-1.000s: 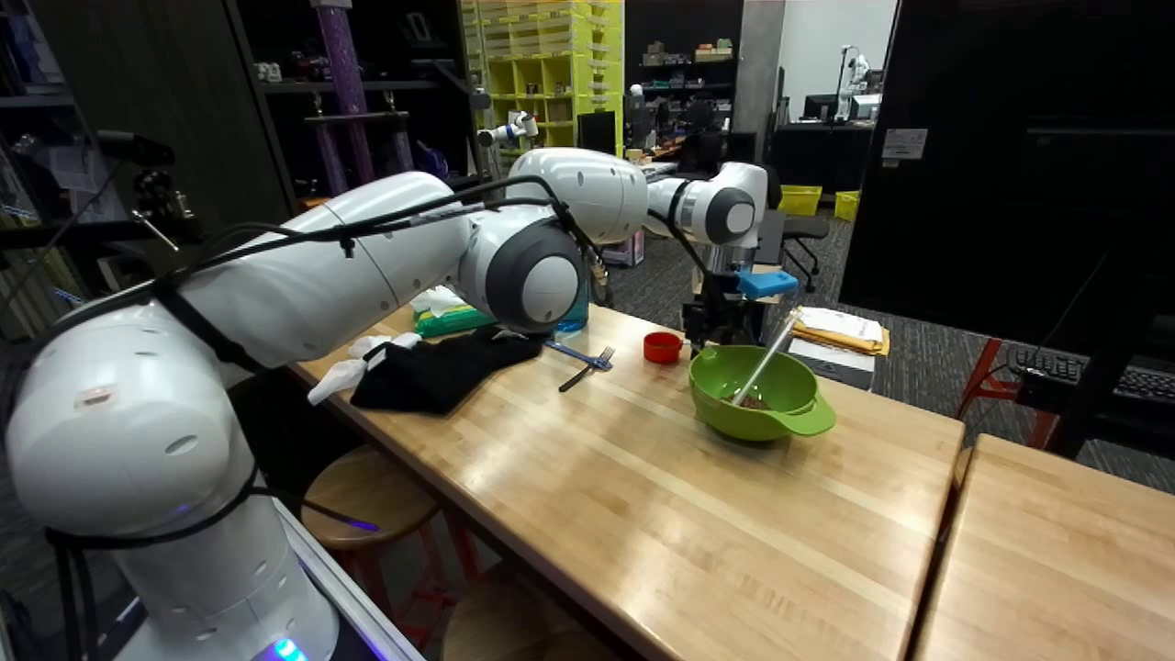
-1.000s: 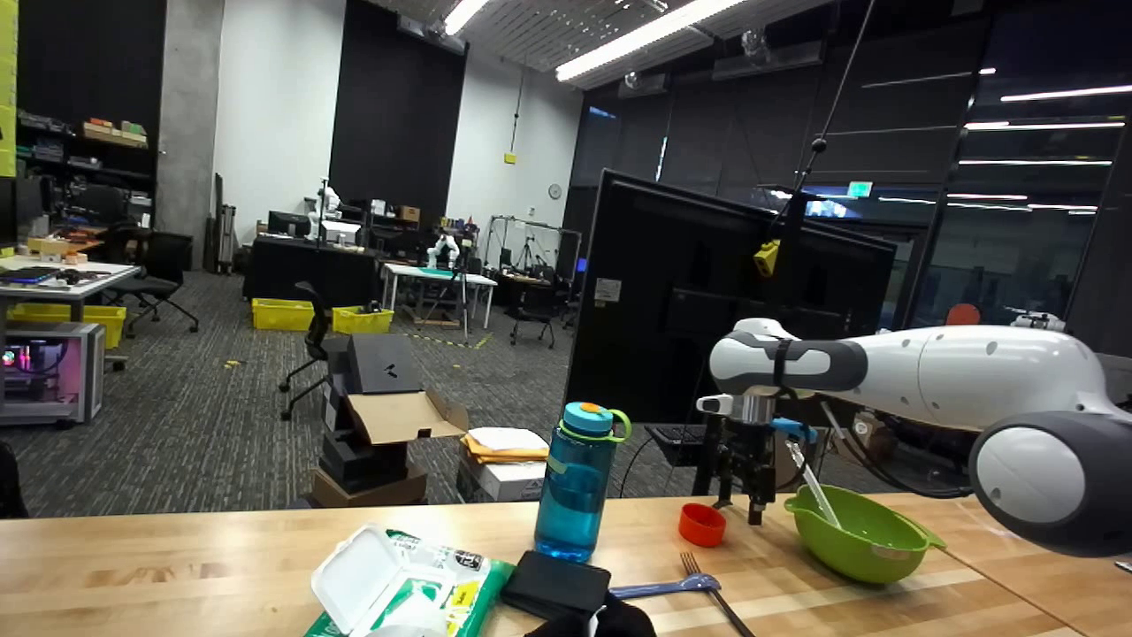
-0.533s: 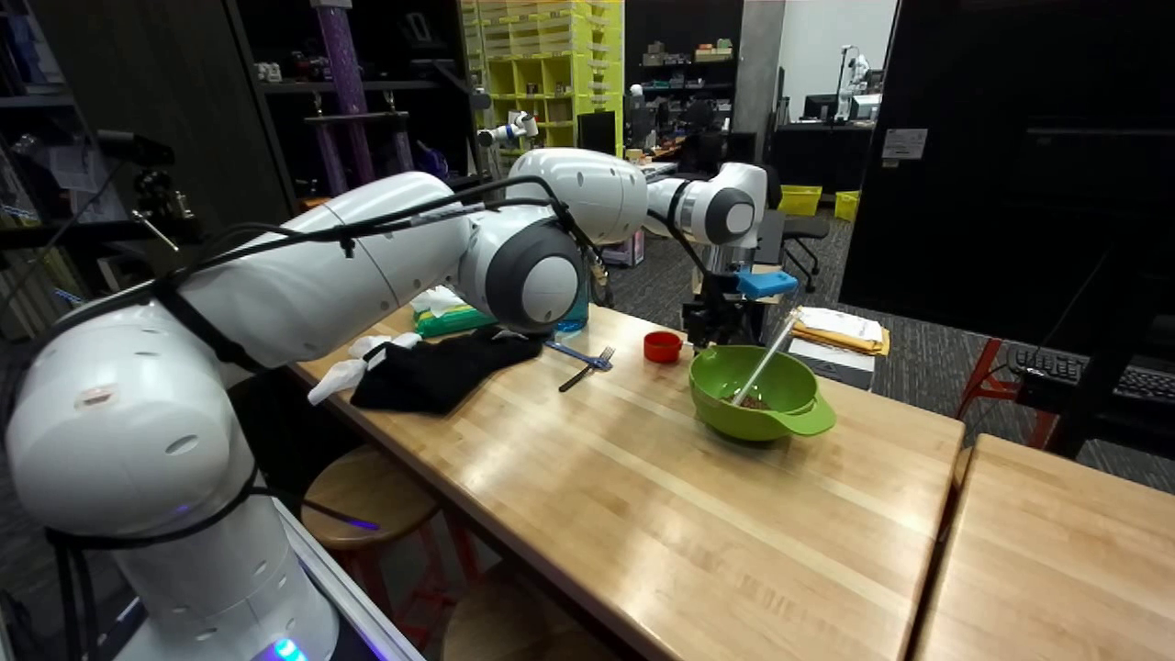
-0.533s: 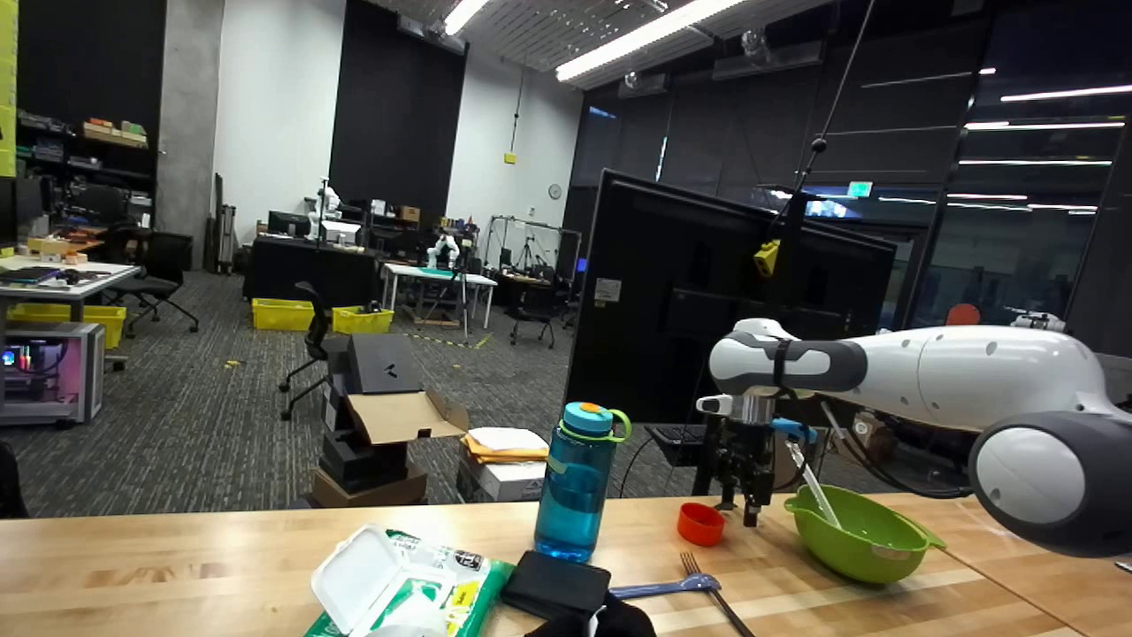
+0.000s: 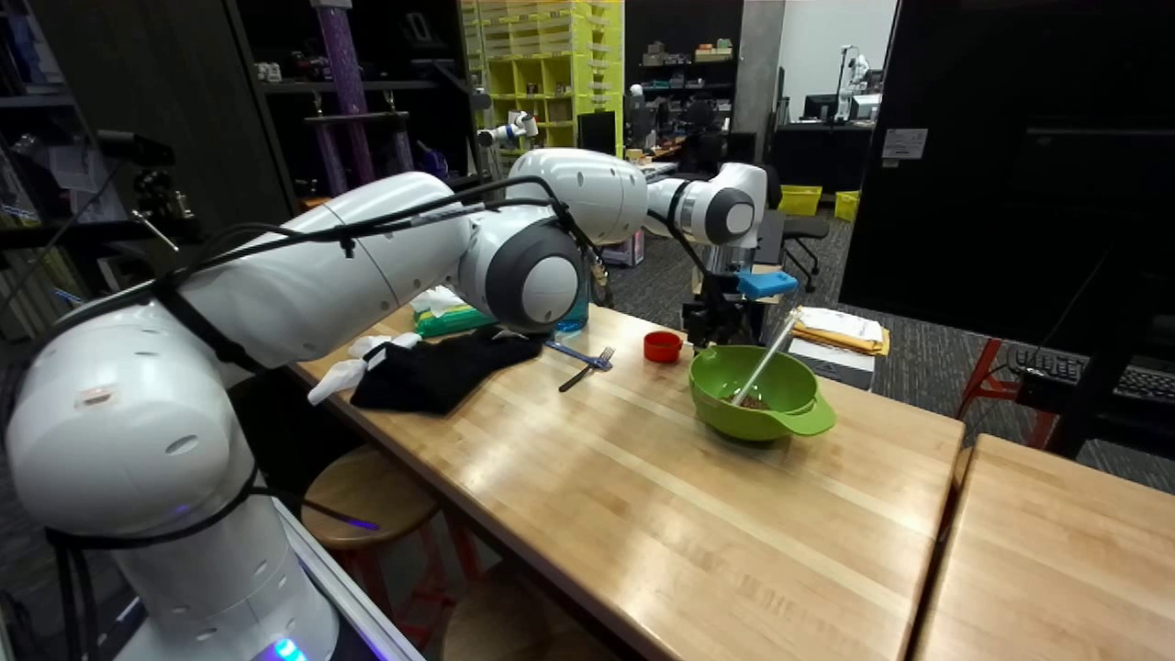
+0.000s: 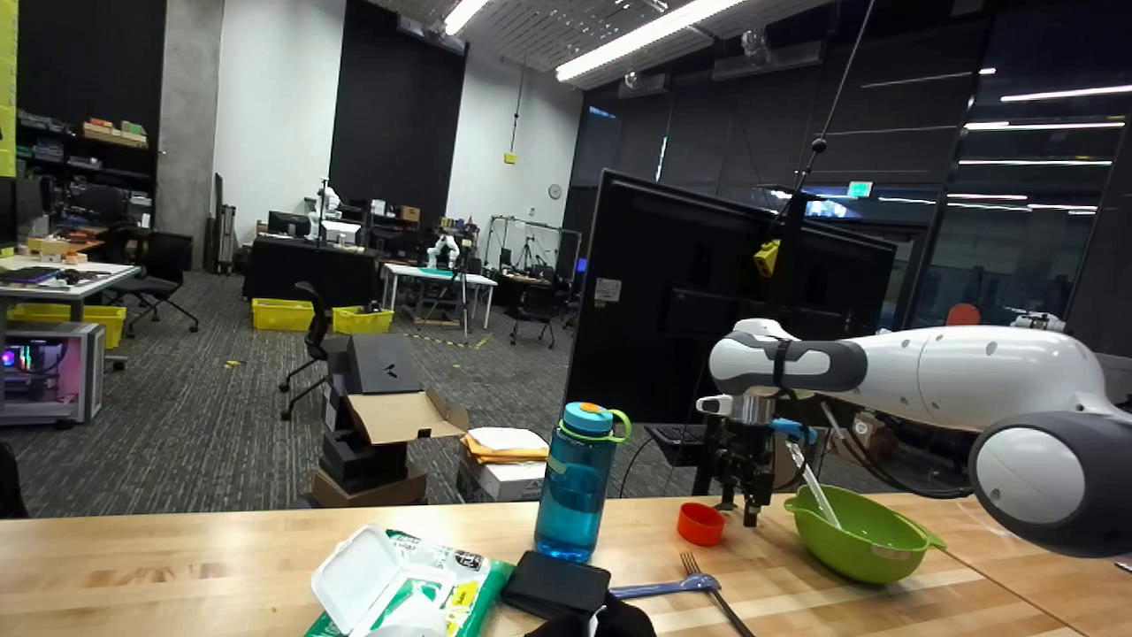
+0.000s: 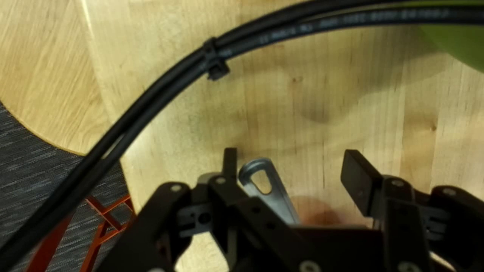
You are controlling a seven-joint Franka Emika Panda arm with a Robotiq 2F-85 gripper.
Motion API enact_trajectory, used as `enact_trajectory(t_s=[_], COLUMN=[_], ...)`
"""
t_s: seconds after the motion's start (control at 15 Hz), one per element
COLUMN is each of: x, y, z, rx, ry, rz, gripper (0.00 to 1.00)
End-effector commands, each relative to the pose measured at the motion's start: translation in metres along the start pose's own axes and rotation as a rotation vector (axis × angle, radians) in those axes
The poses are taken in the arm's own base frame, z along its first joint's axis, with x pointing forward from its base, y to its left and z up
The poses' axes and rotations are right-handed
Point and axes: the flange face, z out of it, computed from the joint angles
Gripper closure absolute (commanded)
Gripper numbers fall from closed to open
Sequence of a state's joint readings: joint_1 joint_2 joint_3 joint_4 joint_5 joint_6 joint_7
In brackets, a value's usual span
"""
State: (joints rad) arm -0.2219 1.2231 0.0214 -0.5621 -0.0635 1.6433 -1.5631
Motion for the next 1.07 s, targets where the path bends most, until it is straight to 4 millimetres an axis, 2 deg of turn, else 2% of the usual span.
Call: enact_trajectory(t_s=[0.0, 0.07, 0.2, 0.4, 0.53, 0.67, 0.73, 0.87, 0.93, 1.0], x=[0.0020, 0.0018, 0.0020, 0.0024, 0.0027, 0.0029, 0.0029, 0.0029, 0.0027, 0.0027], y=[0.0004, 0.0004, 0.0003, 0.0003, 0.0002, 0.0002, 0.0002, 0.0001, 0.0001, 0.0001], z=[-0.0045, -0.0043, -0.0043, -0.0043, -0.0045, -0.0045, -0.0044, -0.0043, -0.0044, -0.0043], rx=[-0.007, -0.007, -0.006, -0.006, -0.006, -0.006, -0.006, -0.005, -0.005, -0.005], ry=[-0.007, -0.007, -0.007, -0.008, -0.009, -0.008, -0.008, -0.008, -0.008, -0.008], rz=[-0.012, -0.012, -0.012, -0.012, -0.013, -0.013, -0.013, -0.013, -0.013, -0.012], gripper=[0.50, 0.57, 0.60, 0.53, 0.56, 0.75, 0.77, 0.95, 0.99, 0.94])
